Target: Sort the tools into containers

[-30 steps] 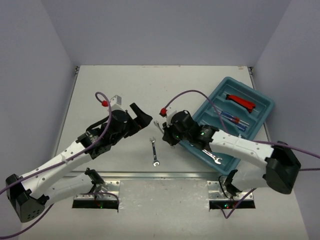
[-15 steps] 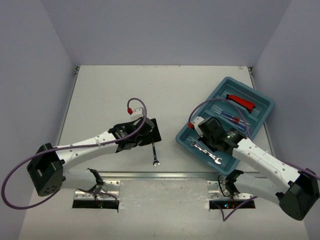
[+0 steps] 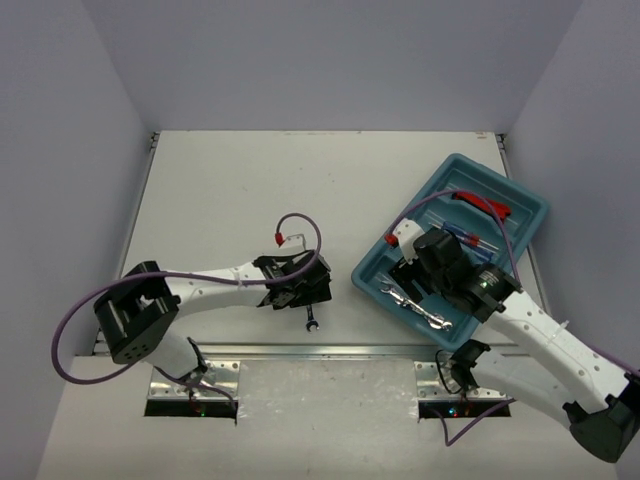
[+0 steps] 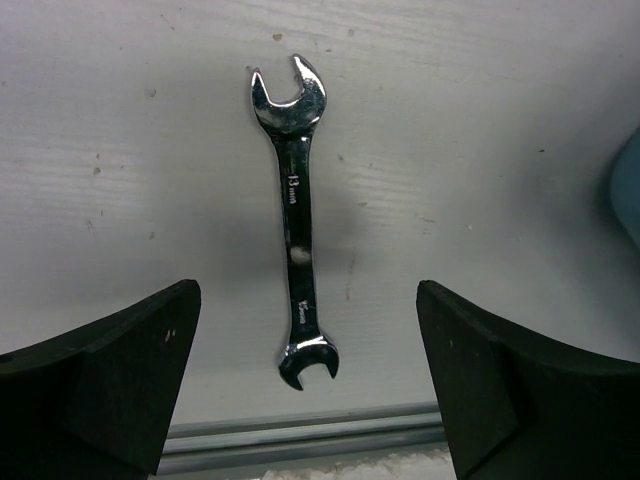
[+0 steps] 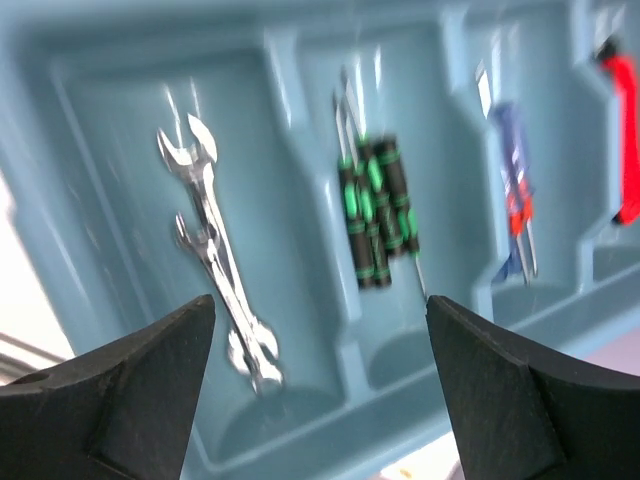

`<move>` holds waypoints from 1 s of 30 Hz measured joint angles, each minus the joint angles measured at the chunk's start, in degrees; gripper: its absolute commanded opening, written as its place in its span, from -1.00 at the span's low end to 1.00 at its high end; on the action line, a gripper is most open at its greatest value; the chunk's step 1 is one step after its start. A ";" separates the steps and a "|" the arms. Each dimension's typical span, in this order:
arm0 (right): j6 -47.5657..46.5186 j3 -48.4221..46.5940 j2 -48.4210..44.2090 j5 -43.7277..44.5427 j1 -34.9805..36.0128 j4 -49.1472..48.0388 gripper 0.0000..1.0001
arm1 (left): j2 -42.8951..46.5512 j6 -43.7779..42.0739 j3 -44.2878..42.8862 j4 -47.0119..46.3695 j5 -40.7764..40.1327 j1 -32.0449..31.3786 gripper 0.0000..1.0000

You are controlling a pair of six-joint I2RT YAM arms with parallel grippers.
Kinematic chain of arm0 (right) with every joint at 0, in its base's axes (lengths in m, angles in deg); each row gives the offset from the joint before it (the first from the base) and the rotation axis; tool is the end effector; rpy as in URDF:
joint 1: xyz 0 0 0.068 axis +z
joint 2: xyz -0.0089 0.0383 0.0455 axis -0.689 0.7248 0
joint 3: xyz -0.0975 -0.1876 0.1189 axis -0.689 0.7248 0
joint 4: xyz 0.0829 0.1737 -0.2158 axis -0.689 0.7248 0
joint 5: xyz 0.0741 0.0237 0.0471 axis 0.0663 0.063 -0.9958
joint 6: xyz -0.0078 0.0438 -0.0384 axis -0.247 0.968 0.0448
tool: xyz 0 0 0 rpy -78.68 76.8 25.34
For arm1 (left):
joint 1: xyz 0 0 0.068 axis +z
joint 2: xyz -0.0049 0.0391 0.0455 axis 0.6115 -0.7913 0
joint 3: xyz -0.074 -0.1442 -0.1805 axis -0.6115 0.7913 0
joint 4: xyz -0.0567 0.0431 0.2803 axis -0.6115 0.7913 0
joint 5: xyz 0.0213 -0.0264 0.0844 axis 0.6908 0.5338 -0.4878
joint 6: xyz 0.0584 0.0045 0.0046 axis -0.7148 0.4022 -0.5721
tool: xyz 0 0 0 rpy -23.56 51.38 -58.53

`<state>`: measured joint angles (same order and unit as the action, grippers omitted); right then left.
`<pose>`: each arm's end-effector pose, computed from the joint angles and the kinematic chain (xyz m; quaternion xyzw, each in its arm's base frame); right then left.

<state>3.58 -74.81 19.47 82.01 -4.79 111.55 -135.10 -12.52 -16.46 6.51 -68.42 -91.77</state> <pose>0.1832 0.1271 0.2291 -0.2862 0.8831 -0.0711 0.3650 0.1879 -0.2354 0.1239 -0.0761 0.9589 -0.0914 0.2577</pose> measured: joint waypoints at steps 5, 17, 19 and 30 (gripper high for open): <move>0.58 -0.31 -3.46 -1.47 0.00 -4.58 0.73 | -5.80 0.29 -0.53 -0.12 -0.33 -0.27 0.29; 5.65 -0.35 -2.71 -6.77 0.00 -8.20 0.94 | -11.68 0.48 -4.23 0.67 -1.61 -0.32 -0.74; 7.16 -0.47 -2.47 -8.66 -0.02 -8.43 0.98 | -12.33 0.41 -4.95 0.92 -1.83 -0.34 -0.82; 13.32 -0.49 -3.41 -26.28 0.00 -15.11 0.98 | -16.93 -1.23 -10.29 4.32 -3.56 -0.34 -0.65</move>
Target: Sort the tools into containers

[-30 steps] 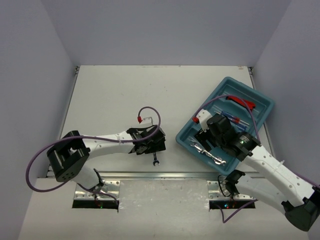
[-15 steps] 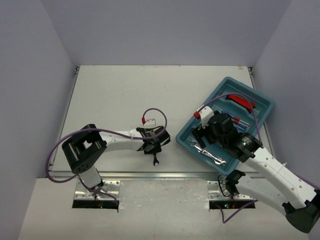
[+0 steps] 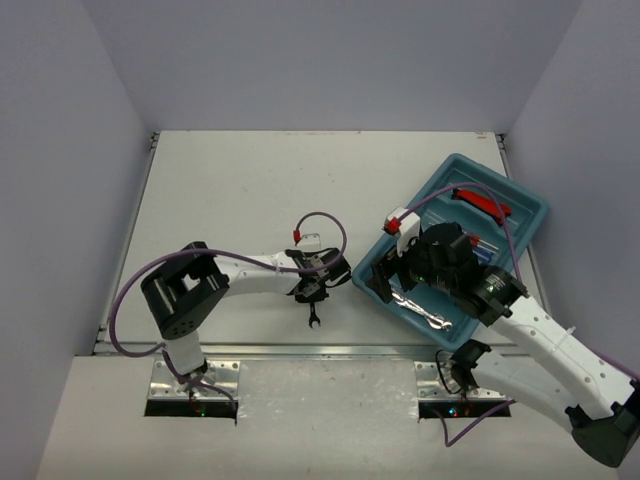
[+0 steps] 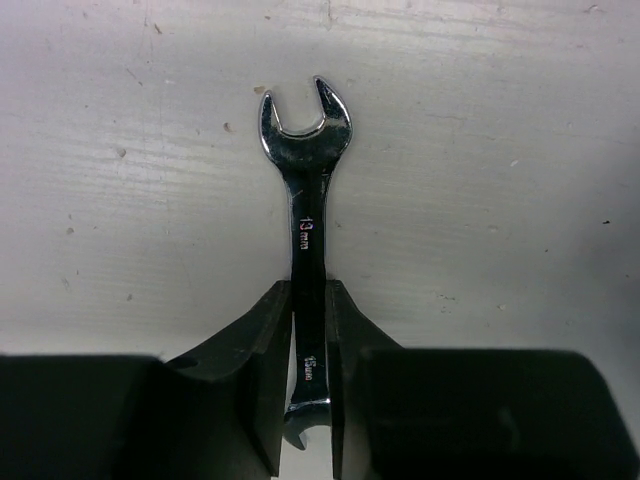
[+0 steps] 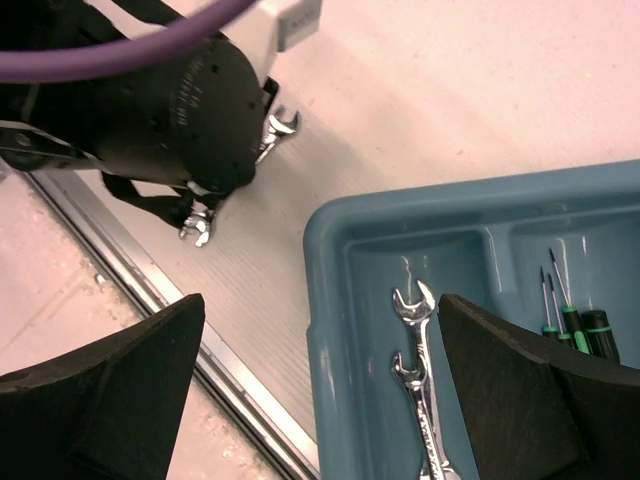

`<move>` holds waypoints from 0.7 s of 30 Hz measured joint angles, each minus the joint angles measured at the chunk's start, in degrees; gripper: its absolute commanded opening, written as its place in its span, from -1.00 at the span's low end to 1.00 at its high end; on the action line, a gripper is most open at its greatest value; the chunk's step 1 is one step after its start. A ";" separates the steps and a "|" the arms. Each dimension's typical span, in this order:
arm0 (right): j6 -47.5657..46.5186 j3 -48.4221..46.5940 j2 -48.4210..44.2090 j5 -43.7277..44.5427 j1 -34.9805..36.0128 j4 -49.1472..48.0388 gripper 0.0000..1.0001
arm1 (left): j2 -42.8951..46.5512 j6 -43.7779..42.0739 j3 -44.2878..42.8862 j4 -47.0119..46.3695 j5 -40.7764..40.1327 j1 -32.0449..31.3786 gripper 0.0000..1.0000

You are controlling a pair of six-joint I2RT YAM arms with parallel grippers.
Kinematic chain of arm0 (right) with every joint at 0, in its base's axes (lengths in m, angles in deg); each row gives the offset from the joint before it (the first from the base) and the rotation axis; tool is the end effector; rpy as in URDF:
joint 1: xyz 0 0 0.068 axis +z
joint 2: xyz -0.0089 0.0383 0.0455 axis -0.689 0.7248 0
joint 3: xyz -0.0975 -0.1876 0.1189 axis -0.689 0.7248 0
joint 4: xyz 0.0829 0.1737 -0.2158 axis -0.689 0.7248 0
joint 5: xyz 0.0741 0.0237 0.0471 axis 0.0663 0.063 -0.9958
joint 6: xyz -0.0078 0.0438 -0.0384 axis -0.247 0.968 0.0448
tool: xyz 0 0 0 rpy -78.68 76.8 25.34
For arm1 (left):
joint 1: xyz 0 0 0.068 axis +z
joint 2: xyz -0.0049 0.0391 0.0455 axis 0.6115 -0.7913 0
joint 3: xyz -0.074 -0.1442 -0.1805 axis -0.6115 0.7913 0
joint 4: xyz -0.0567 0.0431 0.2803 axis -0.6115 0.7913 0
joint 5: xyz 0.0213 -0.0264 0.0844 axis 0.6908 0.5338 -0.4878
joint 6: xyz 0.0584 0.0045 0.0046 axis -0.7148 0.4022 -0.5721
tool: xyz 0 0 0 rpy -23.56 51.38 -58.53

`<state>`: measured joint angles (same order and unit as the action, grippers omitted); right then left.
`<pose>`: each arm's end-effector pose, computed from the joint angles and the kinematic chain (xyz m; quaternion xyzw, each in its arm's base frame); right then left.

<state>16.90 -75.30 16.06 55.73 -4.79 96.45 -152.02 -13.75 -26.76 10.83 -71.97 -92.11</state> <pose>0.1825 0.1512 0.2655 -0.2480 0.8380 0.2288 0.4289 0.2074 -0.2614 0.0855 -0.0513 0.9710 0.0064 0.2335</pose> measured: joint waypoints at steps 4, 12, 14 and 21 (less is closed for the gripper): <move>0.55 0.28 -1.62 -1.11 0.00 -1.06 0.98 | -1.20 -0.74 -1.13 0.13 -0.54 -0.04 -0.51; 0.77 1.57 -2.91 -1.29 0.00 -2.38 0.98 | -1.69 -2.32 -1.50 0.05 -0.82 -0.04 -0.65; 0.77 1.91 -3.44 -1.27 0.00 -2.55 0.98 | -1.74 -3.11 -1.16 -0.72 -0.45 -0.04 -1.00; 0.81 2.20 -5.74 -2.08 0.00 -3.24 0.98 | -1.75 -4.53 0.19 -2.64 -0.35 -0.04 -1.00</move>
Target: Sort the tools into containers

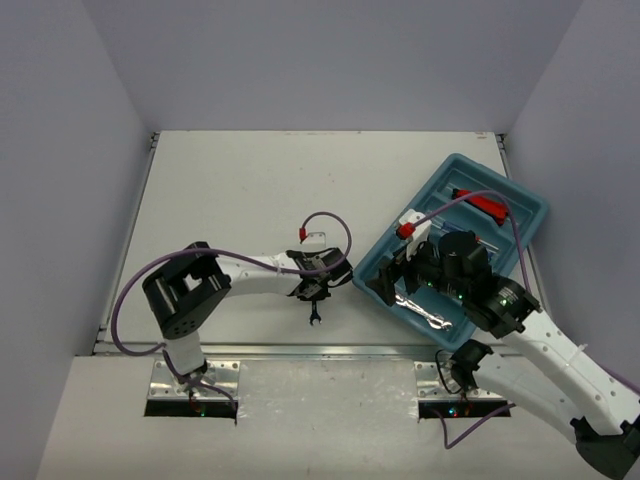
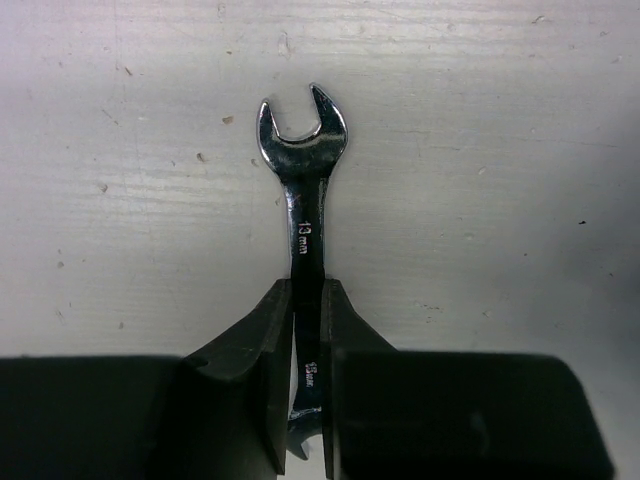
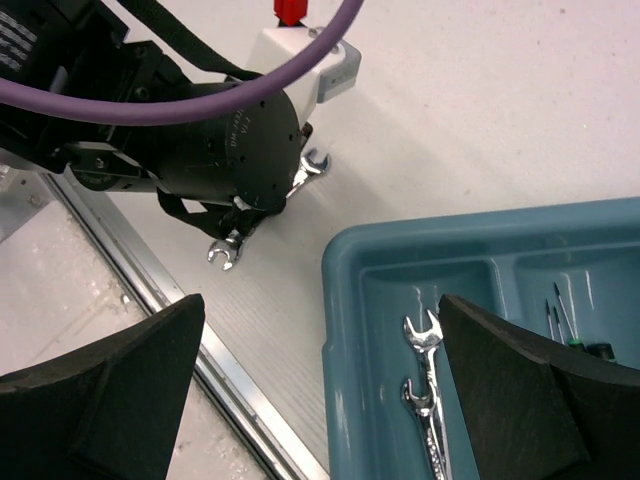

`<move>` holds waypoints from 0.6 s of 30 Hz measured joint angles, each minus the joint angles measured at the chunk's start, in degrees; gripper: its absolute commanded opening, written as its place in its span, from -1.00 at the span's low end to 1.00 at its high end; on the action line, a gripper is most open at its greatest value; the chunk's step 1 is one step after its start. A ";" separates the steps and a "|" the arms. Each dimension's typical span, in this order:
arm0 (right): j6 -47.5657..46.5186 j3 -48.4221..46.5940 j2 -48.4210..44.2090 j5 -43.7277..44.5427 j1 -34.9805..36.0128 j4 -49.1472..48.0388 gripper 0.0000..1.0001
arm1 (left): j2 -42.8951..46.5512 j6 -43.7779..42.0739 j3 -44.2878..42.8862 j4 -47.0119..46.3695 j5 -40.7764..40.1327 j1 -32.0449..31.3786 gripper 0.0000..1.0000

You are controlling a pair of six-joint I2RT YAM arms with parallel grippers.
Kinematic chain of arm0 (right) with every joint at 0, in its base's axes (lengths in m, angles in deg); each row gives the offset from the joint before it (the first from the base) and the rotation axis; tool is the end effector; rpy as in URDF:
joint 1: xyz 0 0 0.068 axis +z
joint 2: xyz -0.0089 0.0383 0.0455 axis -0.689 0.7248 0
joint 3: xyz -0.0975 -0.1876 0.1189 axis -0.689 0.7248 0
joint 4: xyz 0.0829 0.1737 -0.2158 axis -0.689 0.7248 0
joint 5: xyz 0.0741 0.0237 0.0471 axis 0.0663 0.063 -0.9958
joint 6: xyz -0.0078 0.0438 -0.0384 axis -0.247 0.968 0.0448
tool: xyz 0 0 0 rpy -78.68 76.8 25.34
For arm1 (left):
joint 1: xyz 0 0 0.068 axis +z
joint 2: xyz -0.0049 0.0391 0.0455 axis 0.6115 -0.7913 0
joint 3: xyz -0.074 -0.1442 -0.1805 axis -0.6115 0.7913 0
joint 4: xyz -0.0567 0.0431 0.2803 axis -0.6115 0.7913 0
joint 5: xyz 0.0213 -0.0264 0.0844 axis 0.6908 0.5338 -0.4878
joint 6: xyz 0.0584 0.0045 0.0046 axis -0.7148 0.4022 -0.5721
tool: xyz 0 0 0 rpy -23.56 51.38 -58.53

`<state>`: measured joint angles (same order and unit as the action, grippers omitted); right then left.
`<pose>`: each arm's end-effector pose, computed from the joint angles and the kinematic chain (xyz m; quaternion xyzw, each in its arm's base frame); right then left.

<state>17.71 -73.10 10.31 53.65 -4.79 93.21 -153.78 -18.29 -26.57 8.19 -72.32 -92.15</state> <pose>0.1714 0.1442 0.2780 -0.2457 0.8067 0.2651 0.4676 0.2092 -0.2640 0.0764 -0.0141 0.9709 0.0126 0.2388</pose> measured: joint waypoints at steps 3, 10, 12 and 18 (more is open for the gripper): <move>0.27 1.29 -2.09 -1.74 0.00 -1.57 0.98 | 1.60 0.00 1.04 -0.96 -0.77 -0.06 -1.00; 4.76 8.75 -4.30 -8.44 0.00 -10.78 0.94 | 9.62 2.30 7.66 3.72 -4.86 -0.24 -1.00; 6.86 10.25 -1.42 -10.83 0.00 -14.20 0.87 | 12.87 3.03 8.34 5.64 -5.62 -0.24 -1.00; 16.45 16.08 10.45 -17.42 0.91 -29.20 0.76 | 25.67 5.17 8.47 5.93 -6.70 -0.24 -1.00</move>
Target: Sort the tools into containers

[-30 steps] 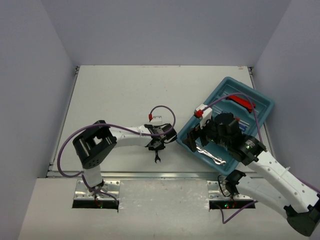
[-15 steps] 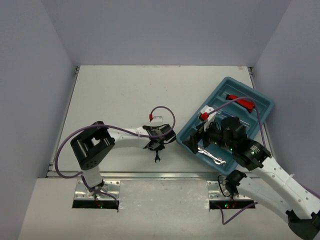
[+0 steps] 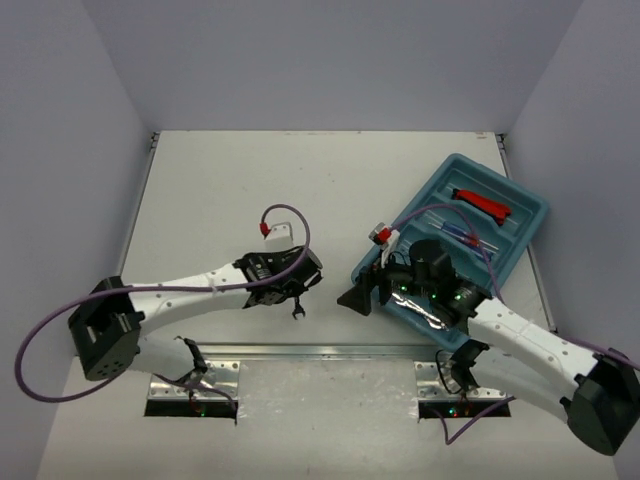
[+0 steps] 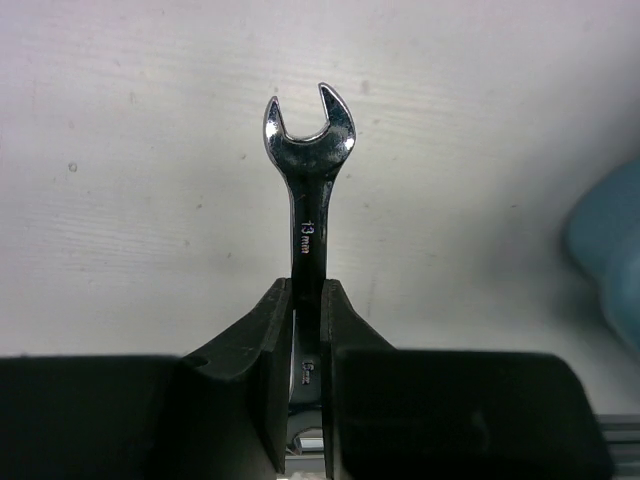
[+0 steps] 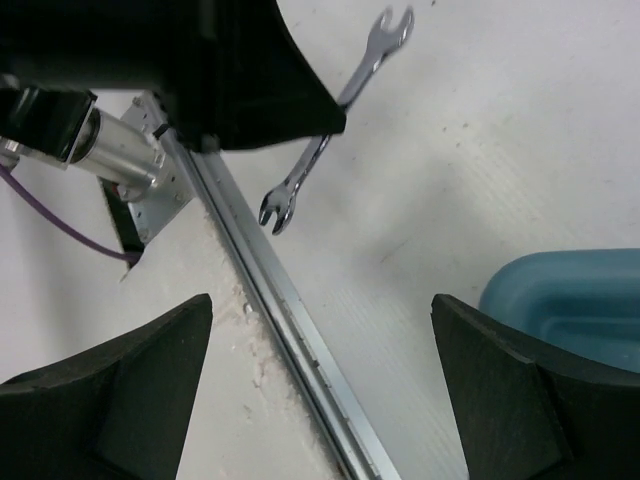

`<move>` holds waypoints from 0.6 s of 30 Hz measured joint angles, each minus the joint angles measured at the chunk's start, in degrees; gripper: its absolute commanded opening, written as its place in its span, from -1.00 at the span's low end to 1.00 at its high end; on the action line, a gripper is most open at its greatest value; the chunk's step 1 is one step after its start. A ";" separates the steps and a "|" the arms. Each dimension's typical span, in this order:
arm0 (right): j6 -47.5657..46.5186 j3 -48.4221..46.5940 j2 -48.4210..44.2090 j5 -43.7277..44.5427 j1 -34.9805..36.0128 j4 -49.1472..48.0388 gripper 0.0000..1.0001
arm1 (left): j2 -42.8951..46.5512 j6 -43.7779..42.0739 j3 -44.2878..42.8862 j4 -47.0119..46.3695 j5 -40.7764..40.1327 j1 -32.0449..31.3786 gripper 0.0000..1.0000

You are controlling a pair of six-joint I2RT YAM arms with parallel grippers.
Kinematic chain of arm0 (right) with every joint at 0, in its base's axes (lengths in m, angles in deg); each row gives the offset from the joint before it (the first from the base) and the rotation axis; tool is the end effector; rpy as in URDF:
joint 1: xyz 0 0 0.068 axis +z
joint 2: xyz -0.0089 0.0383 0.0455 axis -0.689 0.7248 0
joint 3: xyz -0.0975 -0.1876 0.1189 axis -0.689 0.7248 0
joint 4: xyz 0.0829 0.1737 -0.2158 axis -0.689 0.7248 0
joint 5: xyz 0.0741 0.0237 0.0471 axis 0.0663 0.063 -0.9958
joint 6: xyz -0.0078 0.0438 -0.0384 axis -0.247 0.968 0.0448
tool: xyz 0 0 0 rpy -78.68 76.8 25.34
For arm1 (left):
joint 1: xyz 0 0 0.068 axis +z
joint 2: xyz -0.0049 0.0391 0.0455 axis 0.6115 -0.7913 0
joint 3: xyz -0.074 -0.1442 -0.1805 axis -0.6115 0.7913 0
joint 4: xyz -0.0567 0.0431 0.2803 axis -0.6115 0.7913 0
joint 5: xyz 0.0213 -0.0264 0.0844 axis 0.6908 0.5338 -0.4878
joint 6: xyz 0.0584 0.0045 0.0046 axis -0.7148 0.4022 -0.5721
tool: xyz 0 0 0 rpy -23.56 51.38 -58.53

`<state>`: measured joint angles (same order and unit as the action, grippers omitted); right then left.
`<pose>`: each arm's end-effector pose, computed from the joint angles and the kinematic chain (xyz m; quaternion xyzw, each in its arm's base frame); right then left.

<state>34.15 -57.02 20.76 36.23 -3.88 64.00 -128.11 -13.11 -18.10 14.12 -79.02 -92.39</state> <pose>0.1828 0.1744 0.1847 -0.2150 0.7924 0.4415 0.3618 0.1838 -0.2229 0.1628 -0.0876 0.9378 -0.0464 0.3329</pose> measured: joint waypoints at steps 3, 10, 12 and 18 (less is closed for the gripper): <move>3.98 2.06 4.47 -0.50 2.45 -7.13 0.73 | 5.70 0.74 0.02 -0.53 -0.25 0.01 -1.00; 8.91 -0.01 15.76 0.20 7.72 -19.70 0.41 | 15.53 1.16 1.94 -5.41 2.93 0.00 -1.00; 9.76 -2.06 19.40 0.47 8.58 -21.57 0.28 | 17.31 1.24 2.92 -7.52 4.73 0.00 -1.00; 12.10 -5.60 24.82 2.80 9.69 -25.14 -0.82 | 18.99 1.66 5.48 -13.03 9.39 0.00 -1.00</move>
<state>46.25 -62.62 45.58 39.03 5.81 38.87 -109.12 -11.45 -12.62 1.09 -69.63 -92.39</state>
